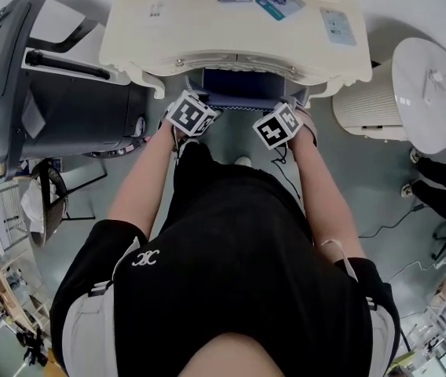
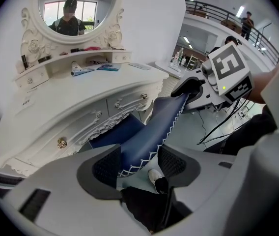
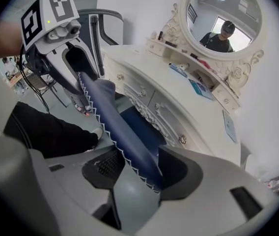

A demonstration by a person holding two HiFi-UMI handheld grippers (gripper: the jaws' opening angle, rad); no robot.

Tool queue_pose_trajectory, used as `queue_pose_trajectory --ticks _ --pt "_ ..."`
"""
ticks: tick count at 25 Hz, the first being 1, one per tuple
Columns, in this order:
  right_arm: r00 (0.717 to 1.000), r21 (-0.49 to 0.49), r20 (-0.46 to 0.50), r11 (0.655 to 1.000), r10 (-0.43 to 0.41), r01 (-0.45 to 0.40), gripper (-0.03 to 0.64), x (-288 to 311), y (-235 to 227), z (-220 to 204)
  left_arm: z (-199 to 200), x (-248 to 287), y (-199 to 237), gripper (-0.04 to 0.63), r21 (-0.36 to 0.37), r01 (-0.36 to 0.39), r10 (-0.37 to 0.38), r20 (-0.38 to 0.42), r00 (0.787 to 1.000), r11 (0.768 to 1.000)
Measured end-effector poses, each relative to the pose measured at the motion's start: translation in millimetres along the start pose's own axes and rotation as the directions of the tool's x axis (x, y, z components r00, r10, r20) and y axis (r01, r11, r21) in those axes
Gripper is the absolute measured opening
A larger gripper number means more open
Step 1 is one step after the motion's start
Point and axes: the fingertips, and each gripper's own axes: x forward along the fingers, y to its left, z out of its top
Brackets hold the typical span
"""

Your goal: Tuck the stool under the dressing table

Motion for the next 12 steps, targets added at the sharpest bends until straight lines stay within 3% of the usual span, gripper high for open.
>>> queue_pose_trajectory --ticks 12 --pt "0.999 0.019 -0.049 1.0 -0.02 0.021 0.221 11.8 -19.1 12.5 17.0 7.7 17.1 0.239 0.014 0.067 -0.067 0.015 0.998 0.998"
